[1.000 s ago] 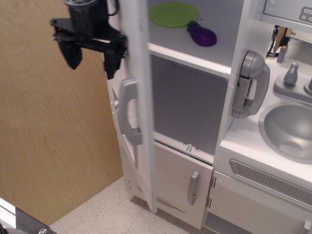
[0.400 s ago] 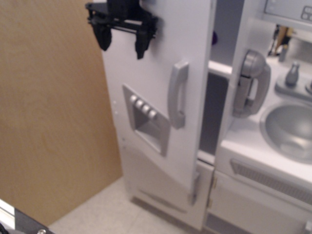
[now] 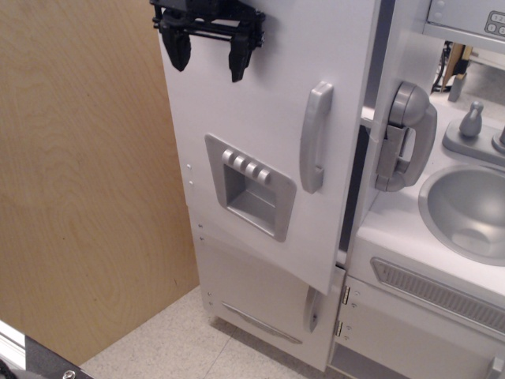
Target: Close fridge
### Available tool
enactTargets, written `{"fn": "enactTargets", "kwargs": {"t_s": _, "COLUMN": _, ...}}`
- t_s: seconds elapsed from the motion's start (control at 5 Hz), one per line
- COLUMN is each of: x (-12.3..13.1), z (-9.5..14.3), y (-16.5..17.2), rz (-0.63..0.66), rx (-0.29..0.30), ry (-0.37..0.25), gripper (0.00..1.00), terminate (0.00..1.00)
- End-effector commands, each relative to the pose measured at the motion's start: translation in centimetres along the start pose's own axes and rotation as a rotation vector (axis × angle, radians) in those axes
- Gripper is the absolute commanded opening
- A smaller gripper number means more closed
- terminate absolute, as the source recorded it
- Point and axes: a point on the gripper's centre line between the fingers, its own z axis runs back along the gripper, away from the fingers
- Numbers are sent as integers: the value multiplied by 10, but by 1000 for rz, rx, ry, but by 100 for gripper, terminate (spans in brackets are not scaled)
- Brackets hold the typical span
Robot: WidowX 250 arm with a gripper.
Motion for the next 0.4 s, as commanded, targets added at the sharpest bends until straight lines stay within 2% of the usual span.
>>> {"fn": "enactTargets", "kwargs": {"t_s": 0.0, "x": 20, "z": 20, "y": 4, "rz": 32, "rx": -5, "ry": -55, "gripper": 100, "terminate": 0}}
{"fn": "enactTargets", "kwargs": {"t_s": 0.2, "x": 23, "z": 21, "y": 4, "rz": 46, "rx": -10, "ry": -52, "gripper": 100, "terminate": 0}}
